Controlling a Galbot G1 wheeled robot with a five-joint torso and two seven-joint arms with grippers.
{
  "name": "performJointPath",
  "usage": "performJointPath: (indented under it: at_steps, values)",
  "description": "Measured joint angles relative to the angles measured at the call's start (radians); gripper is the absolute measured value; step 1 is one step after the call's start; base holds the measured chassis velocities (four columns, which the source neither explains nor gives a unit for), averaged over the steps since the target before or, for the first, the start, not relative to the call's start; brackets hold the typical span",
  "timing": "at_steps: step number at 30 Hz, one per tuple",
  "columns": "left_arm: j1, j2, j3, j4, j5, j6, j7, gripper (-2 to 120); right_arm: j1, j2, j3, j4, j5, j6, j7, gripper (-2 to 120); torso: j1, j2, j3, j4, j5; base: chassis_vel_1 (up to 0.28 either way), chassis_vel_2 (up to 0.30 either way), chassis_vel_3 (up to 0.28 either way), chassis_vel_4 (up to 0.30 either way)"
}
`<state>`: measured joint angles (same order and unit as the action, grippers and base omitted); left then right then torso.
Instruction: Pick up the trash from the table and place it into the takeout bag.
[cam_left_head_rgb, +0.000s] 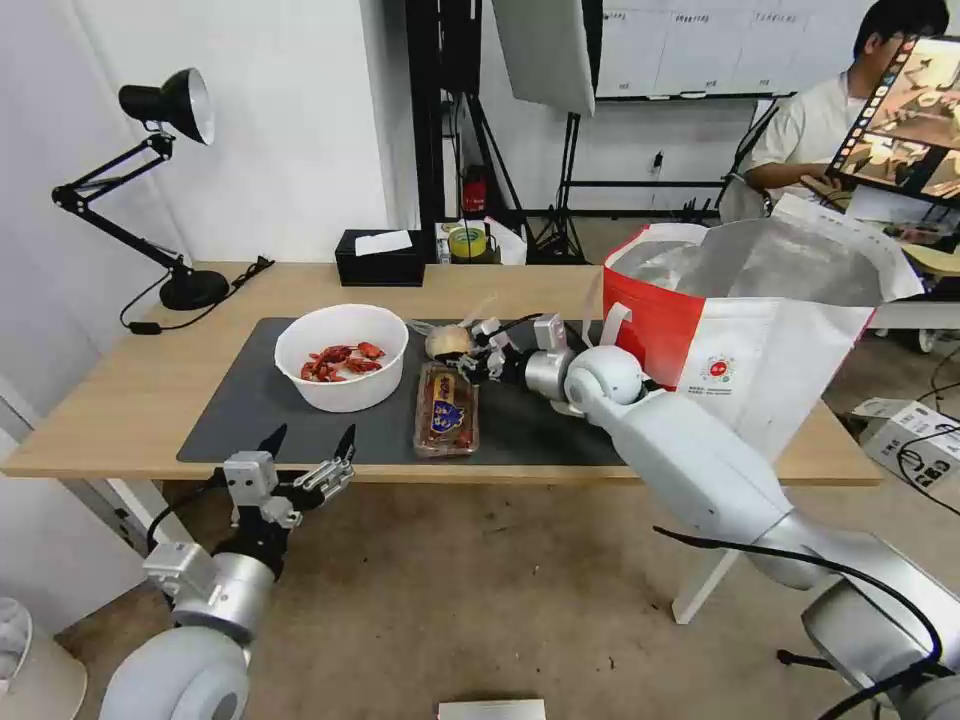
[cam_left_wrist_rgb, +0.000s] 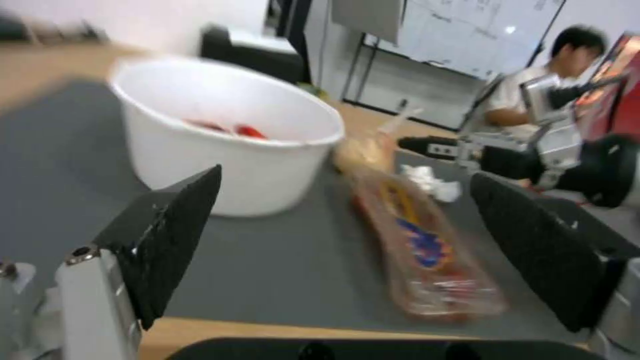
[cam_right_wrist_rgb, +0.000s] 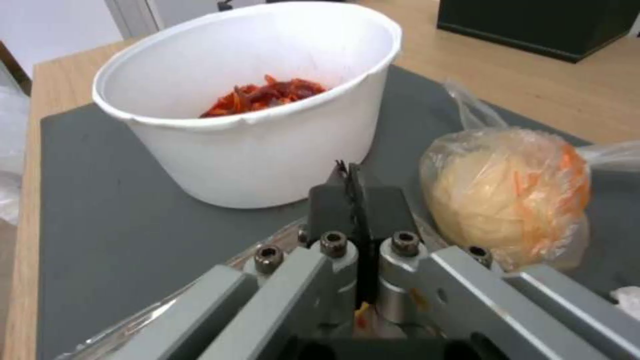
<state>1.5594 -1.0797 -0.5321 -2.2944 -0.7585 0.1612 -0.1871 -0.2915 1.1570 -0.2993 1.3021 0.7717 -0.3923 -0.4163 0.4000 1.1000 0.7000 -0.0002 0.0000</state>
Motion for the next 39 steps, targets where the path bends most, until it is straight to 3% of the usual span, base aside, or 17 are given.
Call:
performJointPath:
  at_steps: [1, 2, 5, 6, 8, 9, 10, 13, 17, 23, 27, 39]
  values:
    - [-0.017, 0.016, 0.009, 0.000, -0.101, 0.011, -0.014, 100, -0.003, 0.001, 0.000, 0.003, 0.007, 0.001, 0.004, 0, 0.000, 0.000, 0.000, 0.0002, 0.0000, 0.000, 0.000, 0.000, 0.000]
    - [-0.017, 0.016, 0.009, 0.000, -0.101, 0.011, -0.014, 100, -0.003, 0.001, 0.000, 0.003, 0.007, 0.001, 0.004, 0, 0.000, 0.000, 0.000, 0.0002, 0.0000, 0.000, 0.000, 0.000, 0.000]
    - [-0.064, 0.050, 0.030, 0.011, -0.331, 0.033, -0.039, 100, -0.021, 0.005, 0.004, 0.018, 0.023, 0.008, 0.015, 0, 0.000, 0.000, 0.000, 0.0000, -0.0001, 0.000, 0.000, 0.000, 0.000]
    - [-0.064, 0.050, 0.030, 0.011, -0.331, 0.033, -0.039, 100, -0.021, 0.005, 0.004, 0.018, 0.023, 0.008, 0.015, 0, 0.000, 0.000, 0.000, 0.0000, -0.0001, 0.000, 0.000, 0.000, 0.000]
    - [-0.081, 0.063, 0.030, 0.011, -0.482, 0.049, -0.054, 100, -0.030, 0.010, 0.005, 0.022, 0.025, 0.012, 0.018, 0, 0.000, 0.000, 0.000, 0.0000, 0.0000, 0.000, 0.000, 0.000, 0.000]
    - [-0.098, 0.073, 0.025, 0.010, -0.607, 0.062, -0.064, 100, -0.036, 0.012, 0.005, 0.027, 0.027, 0.014, 0.020, 0, 0.000, 0.000, 0.000, 0.0004, 0.0001, 0.000, 0.000, 0.000, 0.000]
    - [-0.098, 0.073, 0.025, 0.010, -0.607, 0.062, -0.064, 100, -0.036, 0.012, 0.005, 0.027, 0.027, 0.014, 0.020, 0, 0.000, 0.000, 0.000, 0.0004, 0.0001, 0.000, 0.000, 0.000, 0.000]
    - [-0.152, 0.097, 0.017, 0.017, -0.831, 0.110, -0.075, 100, -0.045, 0.010, 0.005, 0.037, 0.031, 0.018, 0.027, 0, 0.000, 0.000, 0.000, 0.0002, 0.0000, 0.000, 0.000, 0.000, 0.000]
    - [-0.201, 0.121, 0.020, 0.049, -0.950, 0.158, -0.064, 100, -0.055, 0.008, 0.010, 0.042, 0.035, 0.022, 0.034, 0, 0.000, 0.000, 0.000, 0.0002, -0.0001, 0.000, 0.000, 0.000, 0.000]
    - [-0.259, 0.146, 0.031, 0.094, -1.010, 0.194, -0.052, 100, -0.058, 0.010, 0.011, 0.042, 0.036, 0.025, 0.034, 0, 0.000, 0.000, 0.000, 0.0002, 0.0000, 0.000, 0.000, 0.000, 0.000]
    - [-0.340, 0.157, 0.069, 0.166, -1.025, 0.201, -0.055, 100, -0.060, 0.012, 0.015, 0.038, 0.036, 0.030, 0.033, 0, 0.000, 0.000, 0.000, 0.0002, -0.0001, 0.000, 0.000, 0.000, 0.000]
    - [-0.471, 0.142, 0.215, 0.307, -0.947, 0.196, -0.070, 100, -0.084, 0.020, 0.052, 0.041, 0.035, 0.032, 0.041, 0, 0.000, 0.000, 0.000, 0.0001, 0.0001, 0.000, 0.000, 0.000, 0.000]
